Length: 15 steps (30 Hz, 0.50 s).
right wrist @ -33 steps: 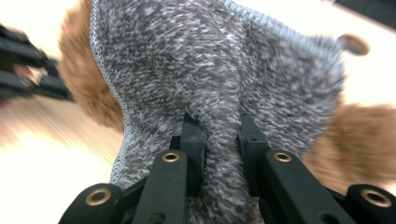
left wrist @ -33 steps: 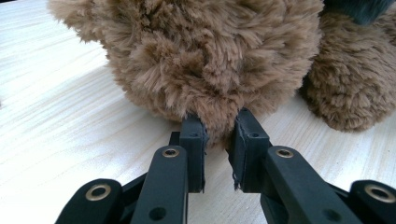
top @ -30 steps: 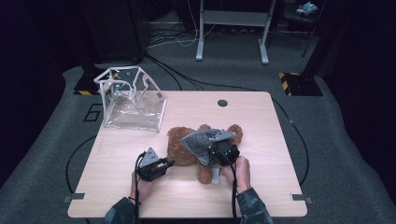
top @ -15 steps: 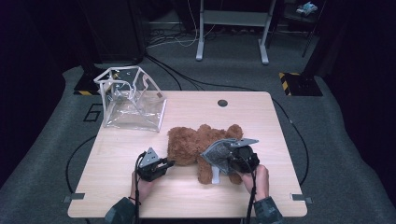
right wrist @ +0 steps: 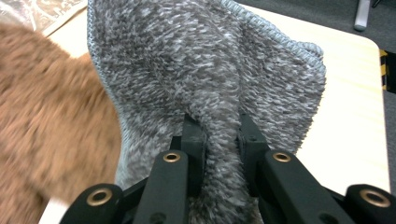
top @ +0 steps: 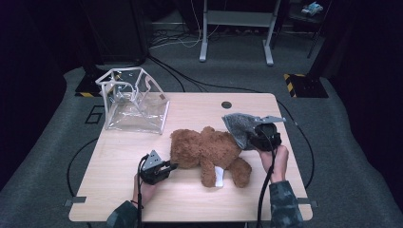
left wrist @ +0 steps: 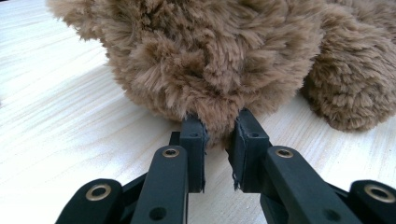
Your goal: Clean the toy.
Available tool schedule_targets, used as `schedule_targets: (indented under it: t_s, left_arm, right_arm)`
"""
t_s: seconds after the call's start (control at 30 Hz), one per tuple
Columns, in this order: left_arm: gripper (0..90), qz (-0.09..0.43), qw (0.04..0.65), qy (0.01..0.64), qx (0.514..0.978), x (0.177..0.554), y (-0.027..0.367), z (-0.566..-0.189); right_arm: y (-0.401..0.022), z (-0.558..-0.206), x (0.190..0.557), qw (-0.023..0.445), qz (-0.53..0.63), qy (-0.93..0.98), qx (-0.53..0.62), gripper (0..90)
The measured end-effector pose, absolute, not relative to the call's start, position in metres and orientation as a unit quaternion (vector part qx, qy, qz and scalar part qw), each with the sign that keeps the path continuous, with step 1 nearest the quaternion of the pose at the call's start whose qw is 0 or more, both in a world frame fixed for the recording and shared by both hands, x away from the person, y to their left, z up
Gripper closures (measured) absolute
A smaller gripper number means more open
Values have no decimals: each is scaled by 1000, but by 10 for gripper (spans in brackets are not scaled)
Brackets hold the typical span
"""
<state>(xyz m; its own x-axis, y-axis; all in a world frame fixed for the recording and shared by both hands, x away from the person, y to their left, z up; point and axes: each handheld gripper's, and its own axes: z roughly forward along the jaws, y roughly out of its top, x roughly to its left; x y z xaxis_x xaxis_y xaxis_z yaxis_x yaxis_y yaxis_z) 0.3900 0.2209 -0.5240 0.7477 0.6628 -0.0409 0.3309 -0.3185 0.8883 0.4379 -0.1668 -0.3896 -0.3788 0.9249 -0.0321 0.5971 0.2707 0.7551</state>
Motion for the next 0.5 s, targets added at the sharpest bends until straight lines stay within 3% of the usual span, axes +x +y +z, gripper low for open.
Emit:
schedule_targets:
  t_s: [0.27,0.37,0.5]
  left_arm:
    - [766,167,492,314,795,390,221,-524]
    - [766,167,492,313,795,390,221,-524]
    - [766,167,492,312,795,390,221,-524]
  right_arm:
    - [-142,-420,493,192,305,786,503,776]
    - [-143,-438,506,147,296,790,517,776]
    - [-151,-458,513,126,297,778,539,779]
